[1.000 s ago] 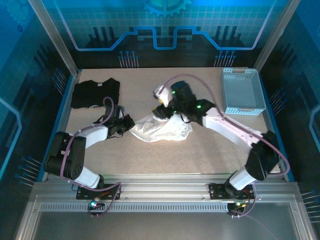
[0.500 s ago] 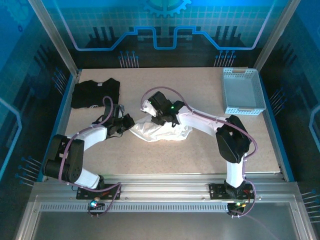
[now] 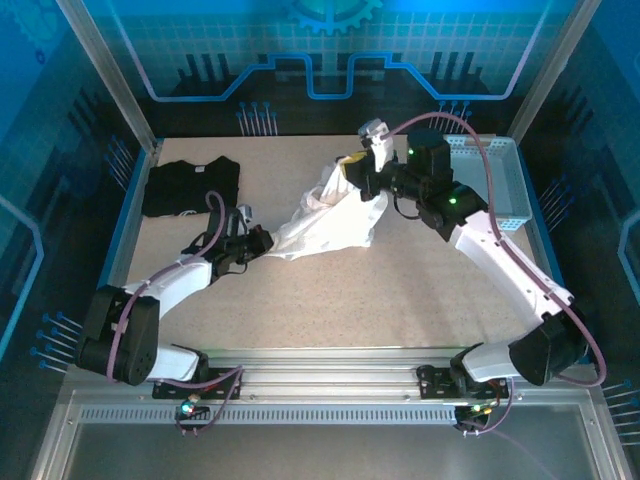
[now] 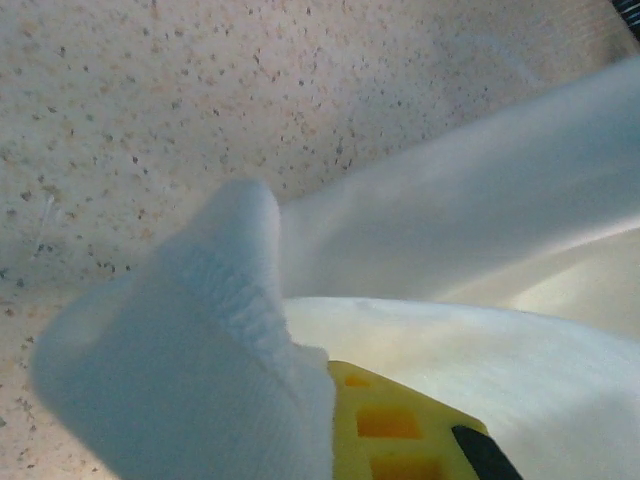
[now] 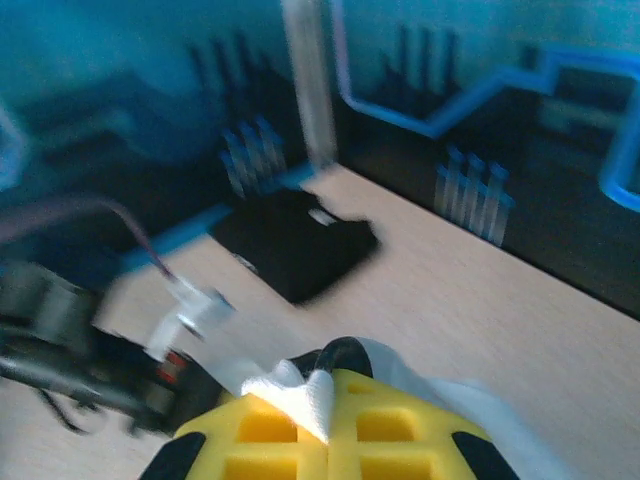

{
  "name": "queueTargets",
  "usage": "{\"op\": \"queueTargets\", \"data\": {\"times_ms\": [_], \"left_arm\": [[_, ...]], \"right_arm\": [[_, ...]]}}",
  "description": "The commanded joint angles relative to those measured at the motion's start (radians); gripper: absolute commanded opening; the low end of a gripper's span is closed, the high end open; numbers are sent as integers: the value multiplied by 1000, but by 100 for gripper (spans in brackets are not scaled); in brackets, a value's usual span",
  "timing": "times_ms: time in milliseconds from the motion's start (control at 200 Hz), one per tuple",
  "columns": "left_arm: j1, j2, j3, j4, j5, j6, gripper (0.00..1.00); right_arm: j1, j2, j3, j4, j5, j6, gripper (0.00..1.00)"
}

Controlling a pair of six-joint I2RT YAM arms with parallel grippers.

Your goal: Fold the inside-out t-shirt

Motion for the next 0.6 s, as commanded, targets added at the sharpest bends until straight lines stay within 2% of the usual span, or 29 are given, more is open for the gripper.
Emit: {"op": "queueTargets", "data": {"times_ms": [0, 75, 125, 215, 320, 390, 485, 590], "left_arm": [[-33, 47, -57, 41, -23, 4, 1], [-69, 90, -82, 54, -66, 4, 1], [-77, 105, -94, 63, -59, 3, 6], [-77, 46, -133, 109, -45, -6, 39], [-77, -110, -164, 125, -40, -5, 62], [-77, -207, -159, 109, -31, -4, 73], [-77, -267, -96, 84, 49, -9, 80], [-78, -234, -6, 103, 174, -68, 83]], "right_arm": [[-35, 5, 8, 167, -211, 172, 0], [-64, -14, -9, 210, -220, 188, 0], [-74, -8, -14, 211, -231, 187, 0], [-74, 18, -18, 185, -265, 166, 0], [-76, 30, -42, 153, -272, 117, 0], [-79, 37, -50, 139, -279, 95, 0], [-79, 48, -54, 133, -291, 82, 0], [-79, 55, -52, 121, -293, 70, 0]]}}
